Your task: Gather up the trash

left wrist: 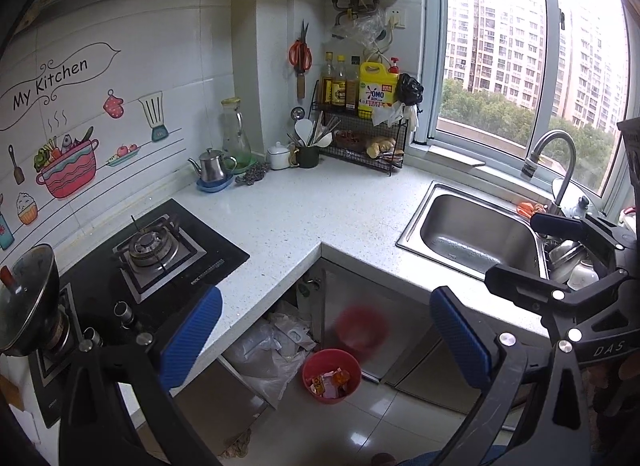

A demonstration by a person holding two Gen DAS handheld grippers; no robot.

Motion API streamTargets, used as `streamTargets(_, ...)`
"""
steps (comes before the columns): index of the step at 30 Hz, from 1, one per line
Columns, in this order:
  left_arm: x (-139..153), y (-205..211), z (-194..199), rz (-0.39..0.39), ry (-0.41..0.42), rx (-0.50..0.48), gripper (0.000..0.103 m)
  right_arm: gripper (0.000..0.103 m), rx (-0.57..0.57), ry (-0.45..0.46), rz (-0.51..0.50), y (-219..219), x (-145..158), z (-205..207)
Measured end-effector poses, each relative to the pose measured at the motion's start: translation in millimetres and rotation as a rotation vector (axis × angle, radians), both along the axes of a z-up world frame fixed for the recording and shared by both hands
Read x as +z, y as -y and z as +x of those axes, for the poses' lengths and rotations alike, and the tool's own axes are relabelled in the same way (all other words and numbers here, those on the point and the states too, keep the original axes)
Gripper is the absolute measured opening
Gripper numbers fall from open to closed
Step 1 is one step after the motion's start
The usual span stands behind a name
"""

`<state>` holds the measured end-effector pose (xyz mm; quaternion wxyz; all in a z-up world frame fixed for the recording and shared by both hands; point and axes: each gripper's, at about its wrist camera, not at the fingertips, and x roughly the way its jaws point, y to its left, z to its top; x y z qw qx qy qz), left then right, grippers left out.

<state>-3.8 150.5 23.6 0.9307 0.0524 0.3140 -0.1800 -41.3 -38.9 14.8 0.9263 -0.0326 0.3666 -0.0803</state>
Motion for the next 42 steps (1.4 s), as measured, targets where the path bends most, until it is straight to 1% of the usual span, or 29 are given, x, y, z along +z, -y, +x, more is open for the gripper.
streamTargets(6, -1.7, 0.8, -1.6, 0.017, -0.001, 0.003, 0.103, 0.102, -0.005, -0.004, 0.004, -5.9, 0.6, 0.8)
streamTargets(13, -2.4, -2.6, -2.2, 0.006, -0.022, -0.006, 0.103, 0.102, -0.012, -0.006, -0.004, -11.8, 1.0, 3.1)
streamTargets(29, -3.6, -4.6, -9.2, 0.027, -0.009, 0.021, 0.103, 0.102, -0.006, -0.015, -0.009, -17.8, 0.8, 1.7)
streamTargets(34, -2.0, -9.2, -10.4, 0.009, -0.006, 0.017, 0.103, 0.102, -0.006, -0.018, -0.013, -19.6, 0.4, 1.9)
streamTargets(42, -2.3, -12.0, -14.0, 0.004, -0.004, 0.015, 0.103, 0.102, -0.007, -0.023, -0.014, -19.3, -1.4, 1.1)
